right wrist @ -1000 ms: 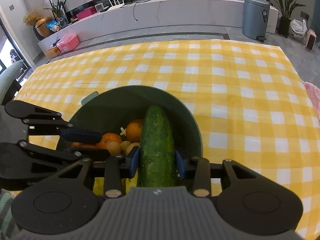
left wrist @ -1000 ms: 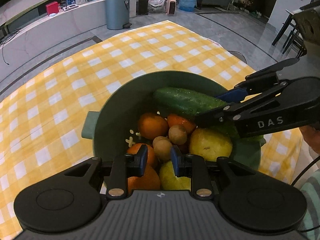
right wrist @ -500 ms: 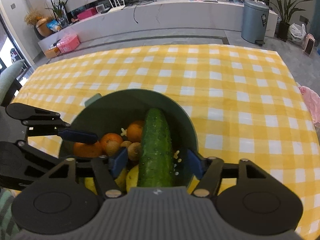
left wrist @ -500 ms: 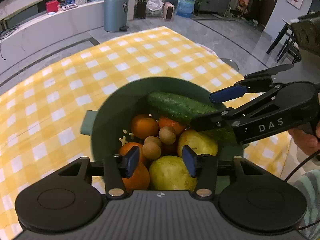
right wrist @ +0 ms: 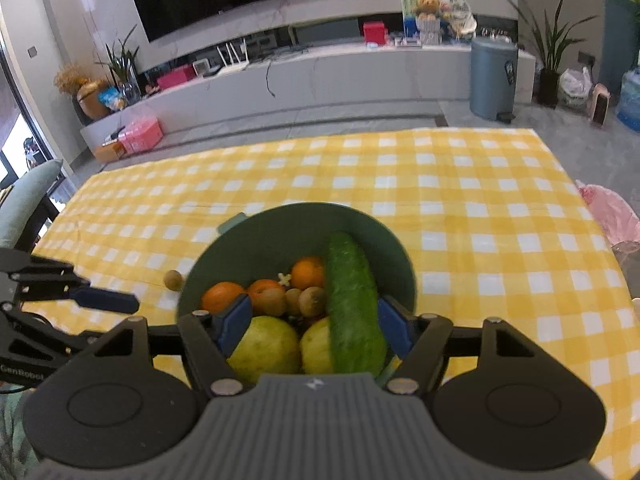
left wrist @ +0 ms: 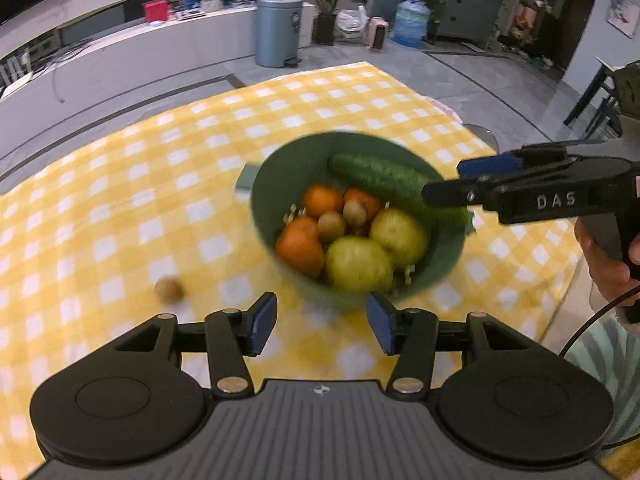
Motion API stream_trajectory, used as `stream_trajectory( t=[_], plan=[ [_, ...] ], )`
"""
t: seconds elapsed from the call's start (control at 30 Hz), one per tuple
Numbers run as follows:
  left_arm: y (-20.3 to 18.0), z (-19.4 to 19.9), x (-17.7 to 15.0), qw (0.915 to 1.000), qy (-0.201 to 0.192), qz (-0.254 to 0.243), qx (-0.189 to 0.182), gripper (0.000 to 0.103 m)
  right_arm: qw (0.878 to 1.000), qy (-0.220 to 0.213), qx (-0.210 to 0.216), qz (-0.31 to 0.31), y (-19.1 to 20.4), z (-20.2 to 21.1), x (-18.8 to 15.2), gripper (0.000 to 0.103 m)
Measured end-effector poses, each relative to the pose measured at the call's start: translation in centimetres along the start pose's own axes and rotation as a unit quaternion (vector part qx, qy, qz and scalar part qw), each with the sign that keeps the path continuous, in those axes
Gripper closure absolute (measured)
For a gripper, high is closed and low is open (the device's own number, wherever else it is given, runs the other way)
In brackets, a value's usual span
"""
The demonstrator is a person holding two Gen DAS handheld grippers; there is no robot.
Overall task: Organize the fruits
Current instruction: 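Move the right tool toward the last brown kiwi on the cloth, then grasp the last brown kiwi with the right tool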
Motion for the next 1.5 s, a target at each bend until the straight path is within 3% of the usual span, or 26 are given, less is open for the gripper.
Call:
stream_trajectory(
  t=[0.3,0.57,0.8,1.07,1.37,1.5],
  plan=[
    [0.8,5.8,-4.6,0.9969,0.0,-0.025,0.075,0.042,0.997,-0.046,0.004,0.062,6.3,4.3,-2.5,0.036],
    [1.4,10.1,-7.8,0.9932,0.006,-0.044,0.107,0.042,0.997,-0.002,0.039,0.069,11.8,4.7,-7.4,0.036],
    [3.6,12.6,-7.8,0.9922,-0.022,-0.03,0.119,0.042,0.995,0.003,0.037,0.096,14.7,3.8,-8.8,0.037],
    [8.0,12.3,-5.9,0.9907,-0.057,0.001,0.123,0.042,0.995,0.007,0.032,0.099,17.4,0.5,-8.8,0.053],
    [15.0,10.7,-7.5,0.9848,-0.04,0.073,0.152,0.055,0.992,0.008,0.025,0.126,18.8,-4.0,-8.4,0.066],
    [16.5,10.0,-8.0,0.9842,-0.035,0.093,0.146,0.055,0.989,0.007,0.017,0.148,19.3,-6.5,-7.9,0.072]
  ],
)
Point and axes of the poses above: each gripper's, at about its wrist camera, not at the fingertips, and z roughly against the way its jaws point, y to its left, x to its top, the point moved 8 cm from there along -z, roughly the way its jaws point, and after that the axes turned 15 degrees about -y, right-handed, at the moved point
